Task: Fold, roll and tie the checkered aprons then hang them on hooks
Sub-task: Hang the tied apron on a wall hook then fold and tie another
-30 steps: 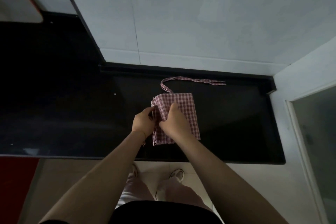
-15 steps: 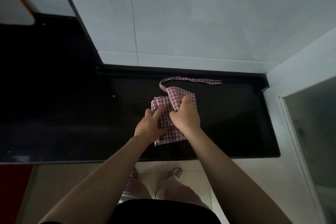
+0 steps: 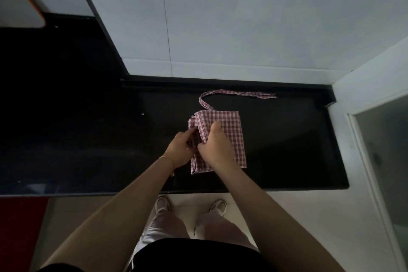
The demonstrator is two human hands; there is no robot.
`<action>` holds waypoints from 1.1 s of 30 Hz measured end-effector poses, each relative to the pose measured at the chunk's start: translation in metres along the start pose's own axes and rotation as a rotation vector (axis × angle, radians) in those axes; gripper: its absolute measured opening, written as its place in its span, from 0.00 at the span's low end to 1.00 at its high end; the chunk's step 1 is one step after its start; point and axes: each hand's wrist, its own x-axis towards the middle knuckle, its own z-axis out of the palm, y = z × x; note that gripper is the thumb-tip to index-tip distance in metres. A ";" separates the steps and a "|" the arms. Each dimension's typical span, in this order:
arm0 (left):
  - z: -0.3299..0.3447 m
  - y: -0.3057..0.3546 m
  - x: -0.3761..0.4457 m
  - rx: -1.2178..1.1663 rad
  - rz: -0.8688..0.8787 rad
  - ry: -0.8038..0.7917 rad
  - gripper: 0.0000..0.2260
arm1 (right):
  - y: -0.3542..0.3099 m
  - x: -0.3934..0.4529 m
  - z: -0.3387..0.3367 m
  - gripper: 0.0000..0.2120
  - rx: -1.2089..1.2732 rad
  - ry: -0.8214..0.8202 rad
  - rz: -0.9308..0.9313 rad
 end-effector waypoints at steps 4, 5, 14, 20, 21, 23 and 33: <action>-0.003 0.001 -0.004 -0.169 -0.018 0.030 0.24 | -0.004 -0.002 0.012 0.30 0.005 -0.013 -0.036; -0.004 0.002 -0.003 -0.214 -0.023 0.025 0.23 | -0.004 -0.002 0.016 0.29 0.031 -0.026 -0.048; 0.010 0.021 -0.005 0.069 0.182 0.608 0.16 | 0.008 0.008 -0.004 0.16 0.285 -0.349 0.067; 0.050 0.050 0.013 0.475 0.379 0.352 0.24 | 0.040 0.015 -0.030 0.09 0.144 0.344 -0.218; 0.055 0.050 0.015 0.531 0.343 0.335 0.26 | 0.049 0.019 -0.027 0.10 0.071 0.434 -0.303; 0.057 0.042 0.017 0.651 0.293 0.300 0.27 | 0.063 0.028 -0.015 0.15 -0.078 0.459 -0.442; 0.059 -0.001 0.027 0.665 0.230 0.283 0.29 | 0.112 0.056 0.030 0.30 -0.341 0.093 -0.466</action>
